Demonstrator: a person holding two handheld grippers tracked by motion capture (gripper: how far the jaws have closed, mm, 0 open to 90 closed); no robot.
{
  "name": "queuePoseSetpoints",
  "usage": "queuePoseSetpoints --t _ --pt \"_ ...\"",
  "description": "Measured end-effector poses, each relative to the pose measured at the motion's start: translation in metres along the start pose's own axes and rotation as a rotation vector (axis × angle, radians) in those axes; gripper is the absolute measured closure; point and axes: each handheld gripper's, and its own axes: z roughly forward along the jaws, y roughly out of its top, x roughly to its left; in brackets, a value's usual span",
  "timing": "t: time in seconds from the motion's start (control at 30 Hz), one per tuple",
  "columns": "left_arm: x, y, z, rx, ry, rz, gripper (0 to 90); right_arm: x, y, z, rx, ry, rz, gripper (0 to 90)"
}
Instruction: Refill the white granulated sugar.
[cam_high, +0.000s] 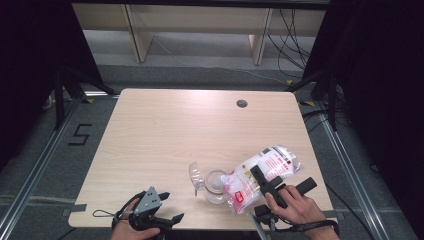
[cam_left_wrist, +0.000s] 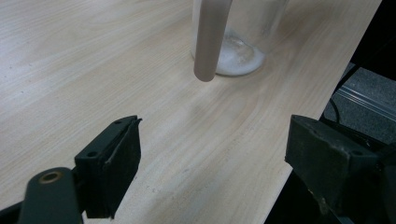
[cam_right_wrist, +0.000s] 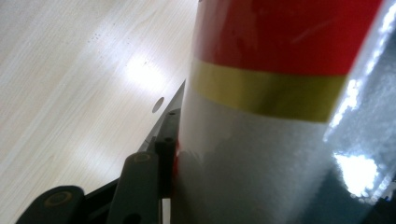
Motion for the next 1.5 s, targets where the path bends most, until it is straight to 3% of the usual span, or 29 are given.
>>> queuePoseSetpoints --t 0.4,0.43,0.47,0.5,0.7,1.5 --pt "-0.0002 -0.0005 0.0015 -0.017 -0.004 -0.016 17.9 0.0022 0.0011 0.0015 -0.003 0.009 -0.001 59.9" --pt "-0.0002 -0.0005 0.0012 -0.016 -0.003 -0.015 17.9 0.0021 0.0010 0.0016 -0.003 0.011 0.000 60.0" --pt "0.0019 0.0004 -0.0011 0.017 0.006 0.015 17.9 0.0022 0.0009 0.0017 -0.002 0.011 0.000 60.1" --pt "-0.0003 0.0004 -0.0001 -0.009 -0.005 -0.007 17.9 0.0025 0.0008 0.0014 0.000 0.009 -0.001 60.3" --pt "-0.0005 0.0000 0.0004 -0.014 -0.005 -0.015 17.9 0.0016 0.0009 0.0008 -0.001 0.010 -0.003 61.3" --pt "-0.0004 -0.0005 0.0014 -0.014 -0.005 0.003 17.9 -0.0012 0.0053 0.0012 -0.018 0.007 -0.026 63.2"
